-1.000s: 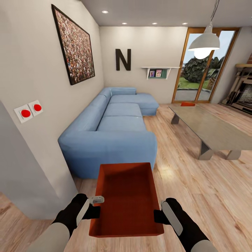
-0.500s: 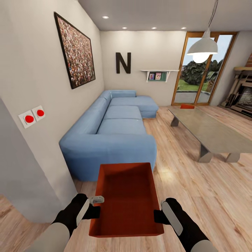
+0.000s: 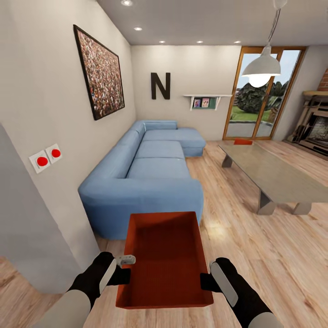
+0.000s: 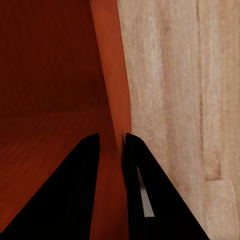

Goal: Move the two storage containers from the living room to the garage. In the garage, place one container on the floor and stack the other container on top of it (either order is fine).

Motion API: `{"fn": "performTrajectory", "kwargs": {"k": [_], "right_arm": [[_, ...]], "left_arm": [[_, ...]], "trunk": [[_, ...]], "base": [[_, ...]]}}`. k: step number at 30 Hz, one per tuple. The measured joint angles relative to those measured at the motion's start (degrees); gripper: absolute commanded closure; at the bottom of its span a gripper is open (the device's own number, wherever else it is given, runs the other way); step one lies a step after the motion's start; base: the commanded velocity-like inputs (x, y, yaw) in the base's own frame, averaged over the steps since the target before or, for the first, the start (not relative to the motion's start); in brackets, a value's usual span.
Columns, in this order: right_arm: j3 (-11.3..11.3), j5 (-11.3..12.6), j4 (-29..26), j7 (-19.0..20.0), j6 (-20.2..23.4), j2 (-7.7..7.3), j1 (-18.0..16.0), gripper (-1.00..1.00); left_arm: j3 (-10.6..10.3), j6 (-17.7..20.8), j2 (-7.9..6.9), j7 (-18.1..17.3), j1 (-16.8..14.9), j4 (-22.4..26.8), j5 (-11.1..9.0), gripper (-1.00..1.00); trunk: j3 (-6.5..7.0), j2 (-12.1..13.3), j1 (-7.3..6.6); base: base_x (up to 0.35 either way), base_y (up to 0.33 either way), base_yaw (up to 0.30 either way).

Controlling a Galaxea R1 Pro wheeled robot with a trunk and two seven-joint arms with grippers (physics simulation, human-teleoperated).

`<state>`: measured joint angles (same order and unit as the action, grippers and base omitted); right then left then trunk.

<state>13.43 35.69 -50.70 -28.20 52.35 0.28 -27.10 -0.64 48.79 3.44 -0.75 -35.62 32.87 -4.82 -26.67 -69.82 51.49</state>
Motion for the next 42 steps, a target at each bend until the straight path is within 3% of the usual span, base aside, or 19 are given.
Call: {"fn": "performTrajectory", "kwargs": {"k": [42], "right_arm": [[0.0, 0.0, 0.0, 0.0, 0.0, 0.0, 0.0, 1.0]], "left_arm": [[0.0, 0.0, 0.0, 0.0, 0.0, 0.0, 0.0, 1.0]], "trunk": [[9.86, 16.9, -9.23]], "base": [[0.0, 0.0, 0.0]]}}
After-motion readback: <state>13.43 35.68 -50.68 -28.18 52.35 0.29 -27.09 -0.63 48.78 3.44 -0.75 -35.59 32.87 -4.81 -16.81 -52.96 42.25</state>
